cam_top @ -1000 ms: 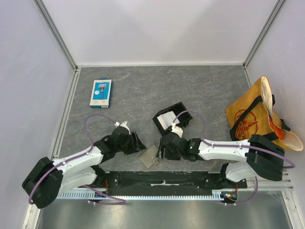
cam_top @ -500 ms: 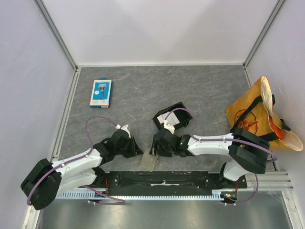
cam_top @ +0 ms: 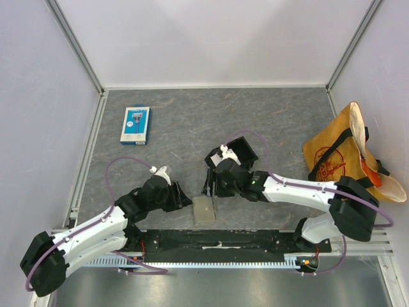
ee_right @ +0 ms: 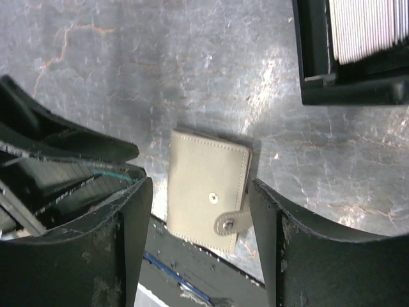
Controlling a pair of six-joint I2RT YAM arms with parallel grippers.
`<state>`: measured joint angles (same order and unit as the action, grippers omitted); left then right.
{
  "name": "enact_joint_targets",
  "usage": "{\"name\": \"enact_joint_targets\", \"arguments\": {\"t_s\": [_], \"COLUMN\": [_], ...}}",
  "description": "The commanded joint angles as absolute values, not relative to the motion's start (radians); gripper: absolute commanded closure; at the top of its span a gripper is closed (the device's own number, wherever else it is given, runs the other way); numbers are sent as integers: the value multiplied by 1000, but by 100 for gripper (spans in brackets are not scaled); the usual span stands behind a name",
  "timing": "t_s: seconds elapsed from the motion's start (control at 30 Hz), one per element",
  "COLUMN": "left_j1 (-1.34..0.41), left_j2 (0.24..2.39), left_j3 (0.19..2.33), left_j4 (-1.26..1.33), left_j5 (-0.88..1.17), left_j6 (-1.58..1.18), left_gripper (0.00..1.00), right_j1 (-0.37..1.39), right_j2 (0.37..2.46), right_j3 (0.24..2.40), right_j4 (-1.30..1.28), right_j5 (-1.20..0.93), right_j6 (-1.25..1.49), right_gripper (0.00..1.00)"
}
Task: Put the credit cards into the card holder
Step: Open the card holder at the center of the board.
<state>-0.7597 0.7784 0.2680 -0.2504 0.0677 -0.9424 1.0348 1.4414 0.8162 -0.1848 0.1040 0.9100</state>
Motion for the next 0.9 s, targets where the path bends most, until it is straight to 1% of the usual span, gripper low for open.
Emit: {"name": "enact_joint_targets", "arguments": {"t_s": [0.0, 0.13, 0.3, 0.57, 0.6, 0.67, 0.77, 0.83, 0.87], "left_j1": [-768, -824, -897, -917, -919, -919, -920, -920, -922], "left_j2": [779, 844, 960, 1002, 999, 1000, 1015, 1026, 1028], "left_j3": [290, 281, 310, 321, 319, 316, 319, 324, 324], "left_j4": [-238, -183, -175, -241, -244, -244, -242, -242, -242], "left_j5": [132, 118, 48, -26, -26, -28, -25, -23, -25], "left_j6": [-968, -995, -1015, -1014, -1012, -1011, -1009, -1006, -1008], "left_gripper": [48, 48, 48, 56, 57, 58, 60, 62, 62], "right_j1": [1034, 1035, 1051, 1111, 1112, 1112, 1112, 1112, 1112], "right_j2": [1356, 1336, 1376, 1460, 1466, 1467, 1448, 1433, 1428], "right_j3": [746, 732, 767, 824, 830, 833, 812, 792, 782], "right_j4": [-204, -216, -261, -334, -345, -376, -394, -411, -411], "right_j5": [34, 31, 35, 119, 136, 165, 208, 233, 233], "right_j6": [861, 844, 831, 822, 821, 825, 830, 836, 838], "right_gripper": [30, 30, 29, 30, 31, 39, 45, 48, 51]}}
